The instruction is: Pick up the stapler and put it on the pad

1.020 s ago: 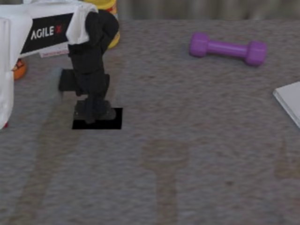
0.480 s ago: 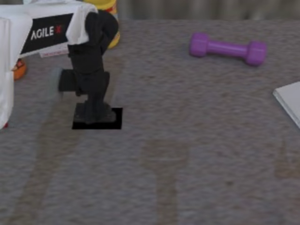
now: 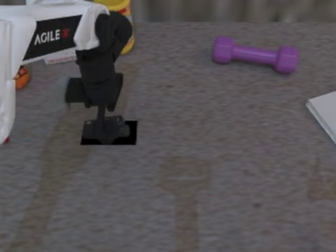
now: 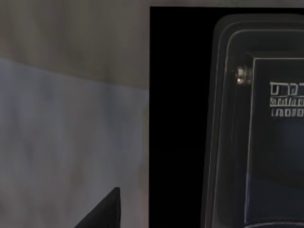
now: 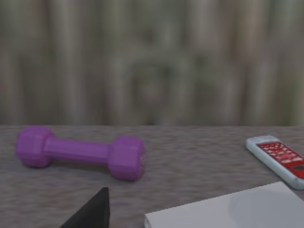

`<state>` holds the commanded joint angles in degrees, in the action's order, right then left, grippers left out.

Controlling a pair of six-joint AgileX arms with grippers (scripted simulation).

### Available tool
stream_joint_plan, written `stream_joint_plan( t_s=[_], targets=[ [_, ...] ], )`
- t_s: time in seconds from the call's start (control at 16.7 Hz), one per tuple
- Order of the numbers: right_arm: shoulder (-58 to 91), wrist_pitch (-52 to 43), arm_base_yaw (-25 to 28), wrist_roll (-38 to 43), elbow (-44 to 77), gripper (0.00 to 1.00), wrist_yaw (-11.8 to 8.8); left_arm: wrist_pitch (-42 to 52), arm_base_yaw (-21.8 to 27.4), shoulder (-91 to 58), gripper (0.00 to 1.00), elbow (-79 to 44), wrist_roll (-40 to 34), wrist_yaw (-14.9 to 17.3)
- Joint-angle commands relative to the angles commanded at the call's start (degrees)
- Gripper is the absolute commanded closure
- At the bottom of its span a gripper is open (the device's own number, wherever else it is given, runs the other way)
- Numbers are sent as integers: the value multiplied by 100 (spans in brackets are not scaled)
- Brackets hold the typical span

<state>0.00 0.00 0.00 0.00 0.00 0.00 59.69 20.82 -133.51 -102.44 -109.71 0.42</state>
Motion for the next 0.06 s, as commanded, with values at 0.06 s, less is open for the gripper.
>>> stream_joint_plan(
  t_s=[0.06],
  targets=[
    [0,0,0,0,0,0,0,0,0,0,0,0,0,0]
  ],
)
